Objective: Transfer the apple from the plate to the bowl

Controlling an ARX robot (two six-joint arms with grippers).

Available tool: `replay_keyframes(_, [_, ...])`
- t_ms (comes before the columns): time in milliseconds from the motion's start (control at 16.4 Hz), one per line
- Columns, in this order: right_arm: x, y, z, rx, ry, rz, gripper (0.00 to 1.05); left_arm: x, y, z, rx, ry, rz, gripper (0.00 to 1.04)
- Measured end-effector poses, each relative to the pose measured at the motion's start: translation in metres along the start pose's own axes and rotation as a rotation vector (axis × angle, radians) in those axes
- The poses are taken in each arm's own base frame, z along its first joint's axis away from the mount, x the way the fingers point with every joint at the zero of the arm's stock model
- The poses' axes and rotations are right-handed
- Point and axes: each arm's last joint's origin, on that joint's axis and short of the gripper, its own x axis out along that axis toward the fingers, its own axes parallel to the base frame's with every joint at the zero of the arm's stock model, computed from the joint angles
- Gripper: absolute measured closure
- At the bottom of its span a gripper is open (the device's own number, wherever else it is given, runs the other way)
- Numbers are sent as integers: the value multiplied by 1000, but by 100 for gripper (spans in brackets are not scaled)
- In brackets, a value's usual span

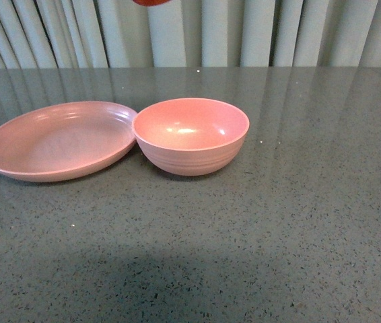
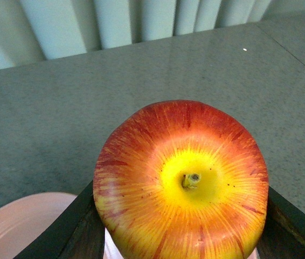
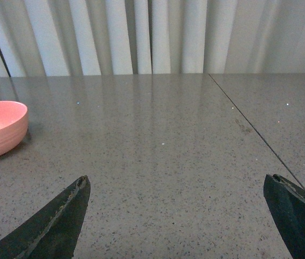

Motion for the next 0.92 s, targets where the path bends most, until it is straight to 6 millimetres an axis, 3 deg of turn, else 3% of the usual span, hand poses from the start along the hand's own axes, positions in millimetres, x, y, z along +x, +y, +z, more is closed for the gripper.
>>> replay_keyframes(183, [0, 0, 0, 0, 0, 0, 7, 23, -29, -16, 25, 61, -55, 37])
replay_keyframes(427, [0, 0, 0, 0, 0, 0, 7, 44, -48, -37, 33, 119, -83, 37])
replay_keyframes(916, [0, 0, 0, 0, 0, 0, 7, 56, -38, -67, 25, 198, -47, 38])
